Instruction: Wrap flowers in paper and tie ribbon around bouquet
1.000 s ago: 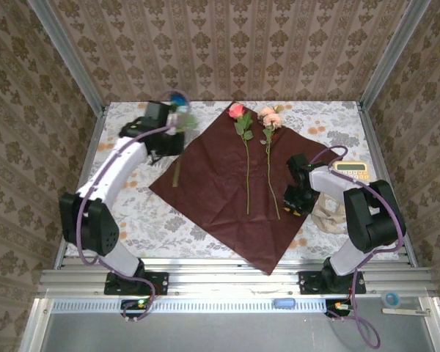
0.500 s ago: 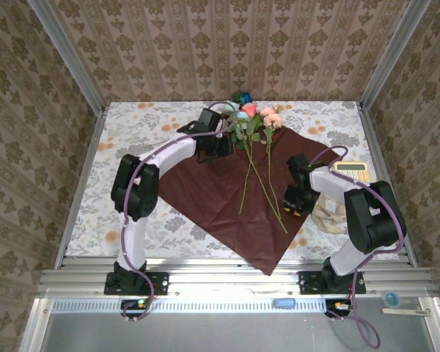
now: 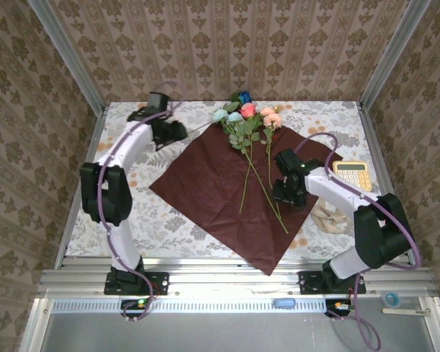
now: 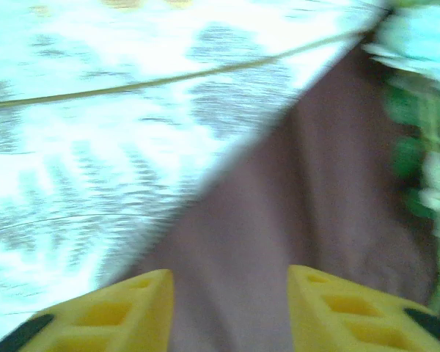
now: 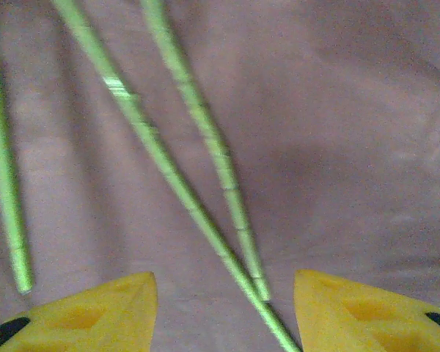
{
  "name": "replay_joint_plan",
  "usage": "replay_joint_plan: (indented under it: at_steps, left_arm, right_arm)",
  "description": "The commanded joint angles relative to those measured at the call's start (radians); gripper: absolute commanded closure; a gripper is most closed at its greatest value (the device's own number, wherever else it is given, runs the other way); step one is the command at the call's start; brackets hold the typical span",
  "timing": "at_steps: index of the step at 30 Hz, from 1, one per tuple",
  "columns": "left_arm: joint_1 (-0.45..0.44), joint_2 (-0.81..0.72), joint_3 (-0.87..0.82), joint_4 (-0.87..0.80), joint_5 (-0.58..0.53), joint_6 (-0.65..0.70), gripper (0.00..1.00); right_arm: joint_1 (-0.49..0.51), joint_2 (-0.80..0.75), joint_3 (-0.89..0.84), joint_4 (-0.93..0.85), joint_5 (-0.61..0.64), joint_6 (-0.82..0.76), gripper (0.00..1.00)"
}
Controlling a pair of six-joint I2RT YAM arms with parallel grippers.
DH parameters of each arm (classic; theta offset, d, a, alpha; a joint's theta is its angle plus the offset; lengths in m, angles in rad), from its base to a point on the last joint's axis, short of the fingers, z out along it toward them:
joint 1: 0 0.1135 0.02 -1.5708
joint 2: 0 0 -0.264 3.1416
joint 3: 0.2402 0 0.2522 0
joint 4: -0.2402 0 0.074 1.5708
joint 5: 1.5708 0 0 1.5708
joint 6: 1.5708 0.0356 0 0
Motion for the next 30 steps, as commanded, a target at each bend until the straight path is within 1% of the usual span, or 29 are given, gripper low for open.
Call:
replay_joint_plan:
  at_steps: [1, 4, 6, 8, 10, 13, 15, 17, 20, 23, 25, 27, 28, 30]
  left_arm:
    - [0.042, 0.064, 0.068, -0.140, -0.099, 0.102, 0.49]
    - [0.079, 0.116, 0.129, -0.149, -0.157, 0.105, 0.39]
    - [0.104, 0.157, 0.184, -0.170, -0.187, 0.063, 0.36]
    - [0.131, 0.209, 0.249, -0.226, -0.205, -0.047, 0.36]
    - [0.169, 0.270, 0.316, -0.309, -0.210, -0.217, 0.38]
    - [0.219, 0.334, 0.342, -0.361, -0.137, -0.449, 0.39]
    - [0.241, 0.343, 0.315, -0.327, -0.076, -0.573, 0.40]
    - [0.250, 0.327, 0.273, -0.246, -0.033, -0.692, 0.40]
    - [0.250, 0.287, 0.211, -0.145, -0.009, -0.862, 0.38]
    - [0.242, 0.249, 0.165, -0.078, 0.004, -1.010, 0.37]
    - [0.235, 0.236, 0.143, -0.041, 0.023, -1.096, 0.36]
    - [0.227, 0.248, 0.133, -0.008, 0.071, -1.168, 0.36]
    - [0.225, 0.263, 0.140, -0.007, 0.094, -1.199, 0.36]
    - [0.224, 0.285, 0.155, -0.007, 0.105, -1.230, 0.36]
  right_arm:
    - [0.068, 0.066, 0.074, -0.058, 0.075, -0.068, 0.45]
    - [0.116, 0.105, 0.123, -0.079, 0.075, -0.055, 0.44]
    - [0.137, 0.107, 0.141, -0.084, 0.074, -0.044, 0.44]
    - [0.148, 0.106, 0.158, -0.091, 0.073, -0.032, 0.44]
    - [0.153, 0.109, 0.165, -0.100, 0.068, -0.024, 0.44]
    - [0.156, 0.108, 0.165, -0.104, 0.059, -0.010, 0.44]
    - [0.158, 0.106, 0.165, -0.106, 0.056, -0.005, 0.44]
    - [0.161, 0.107, 0.165, -0.110, 0.057, -0.001, 0.44]
    - [0.161, 0.104, 0.165, -0.116, 0.059, 0.000, 0.44]
    - [0.161, 0.106, 0.165, -0.121, 0.062, -0.002, 0.44]
    - [0.161, 0.108, 0.162, -0.121, 0.063, 0.000, 0.44]
    - [0.161, 0.110, 0.159, -0.118, 0.063, 0.003, 0.44]
    - [0.161, 0.109, 0.159, -0.117, 0.063, 0.004, 0.44]
    - [0.161, 0.111, 0.161, -0.115, 0.061, 0.004, 0.44]
